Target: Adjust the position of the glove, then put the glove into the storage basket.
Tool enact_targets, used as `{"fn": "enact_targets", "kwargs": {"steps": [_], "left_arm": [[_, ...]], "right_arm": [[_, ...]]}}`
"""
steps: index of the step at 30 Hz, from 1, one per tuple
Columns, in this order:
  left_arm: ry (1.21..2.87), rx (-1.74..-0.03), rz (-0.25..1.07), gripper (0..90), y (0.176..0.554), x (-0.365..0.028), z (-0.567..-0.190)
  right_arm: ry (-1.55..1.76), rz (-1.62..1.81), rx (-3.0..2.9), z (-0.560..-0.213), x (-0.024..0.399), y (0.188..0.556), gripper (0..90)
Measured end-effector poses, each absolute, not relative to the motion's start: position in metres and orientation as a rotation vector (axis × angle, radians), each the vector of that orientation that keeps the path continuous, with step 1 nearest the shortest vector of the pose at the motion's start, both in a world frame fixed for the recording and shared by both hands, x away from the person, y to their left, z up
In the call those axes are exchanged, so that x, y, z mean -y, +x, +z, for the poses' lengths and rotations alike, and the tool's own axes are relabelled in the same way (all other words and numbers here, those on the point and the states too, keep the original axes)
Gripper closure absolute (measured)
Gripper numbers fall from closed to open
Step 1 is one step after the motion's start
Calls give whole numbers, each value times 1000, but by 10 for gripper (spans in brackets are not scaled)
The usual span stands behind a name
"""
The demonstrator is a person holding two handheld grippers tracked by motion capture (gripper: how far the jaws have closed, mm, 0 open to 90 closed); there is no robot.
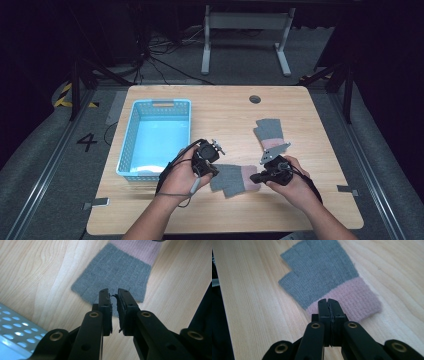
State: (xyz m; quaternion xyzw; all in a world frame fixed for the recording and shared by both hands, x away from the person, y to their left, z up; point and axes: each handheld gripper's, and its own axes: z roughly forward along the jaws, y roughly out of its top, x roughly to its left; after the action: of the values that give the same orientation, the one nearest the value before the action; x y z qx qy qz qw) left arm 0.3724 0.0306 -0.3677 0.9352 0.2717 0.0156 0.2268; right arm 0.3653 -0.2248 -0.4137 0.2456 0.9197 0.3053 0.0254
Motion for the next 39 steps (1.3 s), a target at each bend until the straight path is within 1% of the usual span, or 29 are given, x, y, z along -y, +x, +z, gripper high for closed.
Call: {"fn": "enact_targets", "kwargs": {"steps": [18, 23, 32, 39], "left_arm": [[2558, -768, 60, 770, 369, -37, -363], [2555, -779, 55, 758, 366, -41, -362], [2547, -794, 51, 744, 365, -47, -359], [2546, -793, 50, 733, 363, -49, -358]], "right_arm": [[844, 1015, -2724, -393, 246, 370, 900], [888, 1047, -2694, -386, 250, 376, 899], [913, 1065, -2643, -365, 250, 399, 891], [1002, 1006, -2613, -357, 262, 422, 834]]}}
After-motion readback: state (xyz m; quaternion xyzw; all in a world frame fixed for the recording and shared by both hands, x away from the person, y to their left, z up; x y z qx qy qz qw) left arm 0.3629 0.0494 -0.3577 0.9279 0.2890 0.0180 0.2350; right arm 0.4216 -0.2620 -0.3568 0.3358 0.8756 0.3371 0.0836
